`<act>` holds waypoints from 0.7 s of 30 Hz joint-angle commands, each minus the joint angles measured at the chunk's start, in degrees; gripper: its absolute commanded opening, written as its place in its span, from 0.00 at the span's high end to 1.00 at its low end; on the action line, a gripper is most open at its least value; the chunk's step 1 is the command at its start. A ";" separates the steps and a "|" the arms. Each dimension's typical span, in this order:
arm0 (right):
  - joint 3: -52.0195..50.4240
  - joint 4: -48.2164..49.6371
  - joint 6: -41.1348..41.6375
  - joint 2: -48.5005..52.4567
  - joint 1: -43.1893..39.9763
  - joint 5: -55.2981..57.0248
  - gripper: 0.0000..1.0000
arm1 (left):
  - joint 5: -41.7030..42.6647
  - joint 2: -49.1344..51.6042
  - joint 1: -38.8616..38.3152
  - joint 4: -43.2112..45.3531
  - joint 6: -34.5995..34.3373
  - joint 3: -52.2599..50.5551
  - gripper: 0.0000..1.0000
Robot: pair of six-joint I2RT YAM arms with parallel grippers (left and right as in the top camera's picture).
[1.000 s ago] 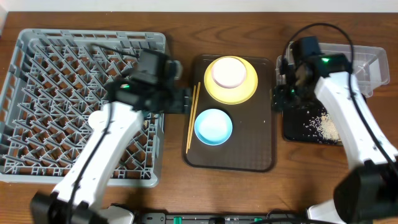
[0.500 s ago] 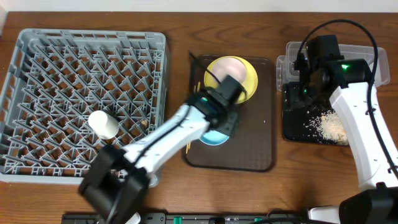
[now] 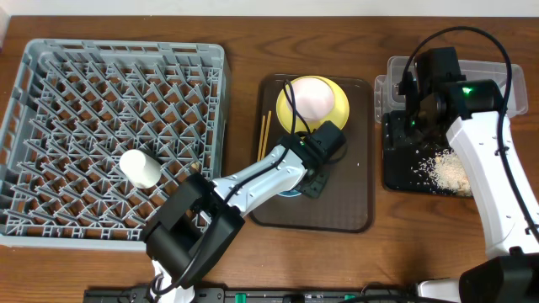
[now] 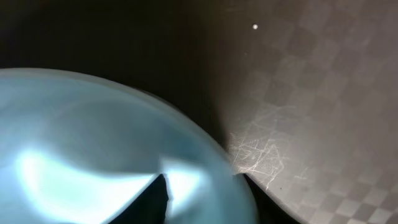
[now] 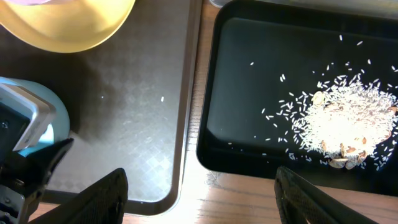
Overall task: Sort waste into correct bins and load items into the dishwasher
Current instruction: 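Grasp the light-blue bowl rim with the left gripper, then carry the light-blue bowl left and place it in the rack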
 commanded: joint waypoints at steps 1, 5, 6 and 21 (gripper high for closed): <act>0.59 -0.04 0.59 -0.09 -0.04 0.74 0.27 | -1.88 0.90 -0.09 0.00 0.17 0.24 0.78; 0.59 -0.04 0.59 -0.09 -0.04 0.74 0.27 | -2.21 0.87 -0.09 -0.22 0.17 0.24 0.91; 0.59 -0.07 0.59 -0.09 -0.04 0.74 0.27 | -2.21 0.87 -0.09 -0.39 0.17 0.24 0.93; 0.59 -0.07 0.74 -0.09 -1.01 0.74 0.27 | 3.02 -12.74 4.57 -20.70 9.53 13.92 0.94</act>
